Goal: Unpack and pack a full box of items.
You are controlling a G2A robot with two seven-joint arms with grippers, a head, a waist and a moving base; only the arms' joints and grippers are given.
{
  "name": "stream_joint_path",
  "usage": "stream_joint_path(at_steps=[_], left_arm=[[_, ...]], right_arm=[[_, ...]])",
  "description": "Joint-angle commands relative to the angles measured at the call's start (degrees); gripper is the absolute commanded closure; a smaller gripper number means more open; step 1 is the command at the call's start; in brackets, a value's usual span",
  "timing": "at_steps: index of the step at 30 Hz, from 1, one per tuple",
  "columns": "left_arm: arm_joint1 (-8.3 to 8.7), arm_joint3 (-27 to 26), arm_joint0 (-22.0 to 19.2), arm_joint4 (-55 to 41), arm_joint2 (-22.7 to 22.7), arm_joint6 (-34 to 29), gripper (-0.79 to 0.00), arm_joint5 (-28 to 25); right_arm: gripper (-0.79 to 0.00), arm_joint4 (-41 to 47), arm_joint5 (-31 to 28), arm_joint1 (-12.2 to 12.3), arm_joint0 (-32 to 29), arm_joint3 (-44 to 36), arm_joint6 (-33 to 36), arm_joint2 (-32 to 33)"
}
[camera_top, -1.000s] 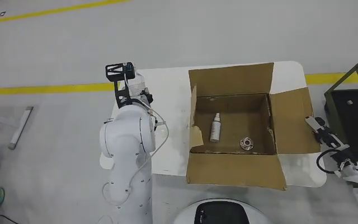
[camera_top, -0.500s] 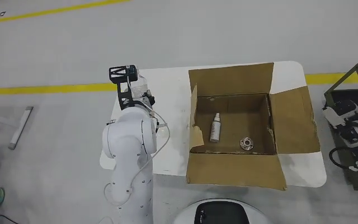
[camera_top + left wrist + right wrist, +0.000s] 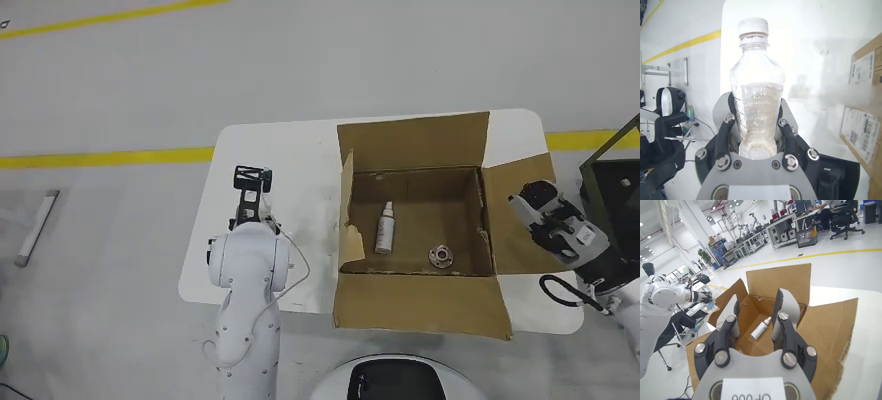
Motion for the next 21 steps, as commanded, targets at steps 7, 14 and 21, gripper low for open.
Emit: stream_joint_path(at_steps=[7,14,21], left_arm=[[0.15,6.0,1.8,0.9,0.3,2.5,0.000,0.0],[0.06,13.7,1.0,0.8,0.9,6.1,0.000,1.7],[-0.02,20.2,-0.5,0.1,0.0,7.9,0.000,5.3]], right_arm=[[0.000,-0.2,0.5,0.0,1.3,2.0,0.3,-1.2],[0.000,-0.1,0.6,0.1,2.1,3.4,0.9,-1.5],[0.000,0.3,0.5,0.2,2.7,4.7,1.1,-1.2]])
